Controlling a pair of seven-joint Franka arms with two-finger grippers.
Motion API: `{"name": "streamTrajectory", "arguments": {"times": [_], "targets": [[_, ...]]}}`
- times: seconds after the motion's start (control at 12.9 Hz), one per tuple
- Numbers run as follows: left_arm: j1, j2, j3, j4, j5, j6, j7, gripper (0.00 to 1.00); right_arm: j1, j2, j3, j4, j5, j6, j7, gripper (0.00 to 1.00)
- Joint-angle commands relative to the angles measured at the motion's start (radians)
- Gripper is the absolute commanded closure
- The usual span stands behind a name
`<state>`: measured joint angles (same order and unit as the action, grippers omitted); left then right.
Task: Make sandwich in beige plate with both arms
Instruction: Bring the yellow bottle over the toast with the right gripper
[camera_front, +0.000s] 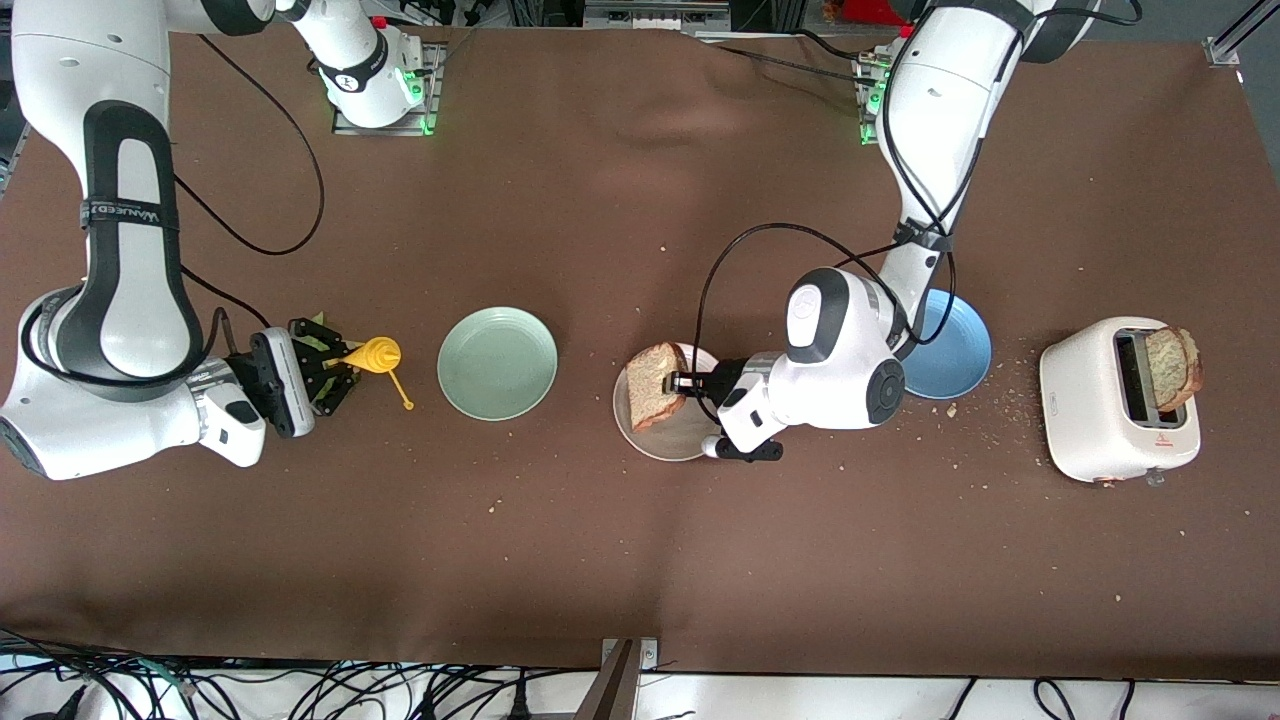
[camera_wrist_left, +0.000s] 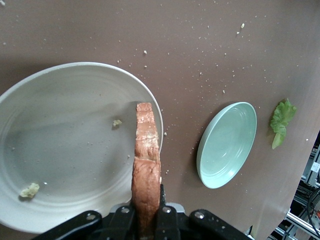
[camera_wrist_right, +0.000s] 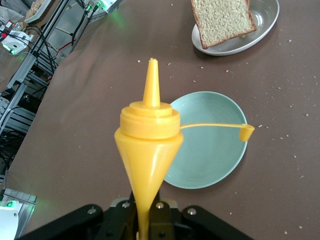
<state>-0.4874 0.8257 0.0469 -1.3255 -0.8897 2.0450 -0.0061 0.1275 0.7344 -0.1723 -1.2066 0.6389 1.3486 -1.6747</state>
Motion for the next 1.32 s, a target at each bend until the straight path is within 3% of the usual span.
{"name": "streamTrajectory", "arguments": {"times": [0.0, 0.23, 0.39, 0.62, 0.85, 1.09, 1.24], "targets": [[-0.002, 0.009, 0.018, -0.014, -0.025, 0.011, 0.024, 0.0, 0.04, -0.006, 0.001, 0.013, -0.038, 0.035, 0.067, 1.0], [0.012, 0.007, 0.045, -0.015, -0.011, 0.011, 0.015, 0.0, 0.086, -0.006, 0.001, 0.013, -0.039, 0.078, 0.159, 1.0], [0.015, 0.001, 0.083, -0.021, 0.075, 0.011, 0.006, 0.0, 0.099, -0.006, 0.001, 0.013, -0.039, 0.09, 0.193, 1.0], [0.036, -0.02, 0.168, -0.021, 0.193, -0.012, -0.018, 0.0, 0.144, -0.006, -0.003, 0.013, -0.059, 0.116, 0.24, 1.0], [0.067, -0.045, 0.295, -0.018, 0.283, -0.125, -0.009, 0.0, 0.214, -0.006, -0.003, 0.015, -0.106, 0.176, 0.347, 1.0], [0.107, -0.123, 0.363, -0.015, 0.435, -0.265, -0.002, 0.0, 0.322, -0.006, -0.004, 0.016, -0.224, 0.272, 0.514, 1.0], [0.163, -0.17, 0.363, -0.014, 0.492, -0.296, 0.0, 0.0, 0.4, -0.006, -0.003, 0.027, -0.344, 0.297, 0.623, 1.0]]}}
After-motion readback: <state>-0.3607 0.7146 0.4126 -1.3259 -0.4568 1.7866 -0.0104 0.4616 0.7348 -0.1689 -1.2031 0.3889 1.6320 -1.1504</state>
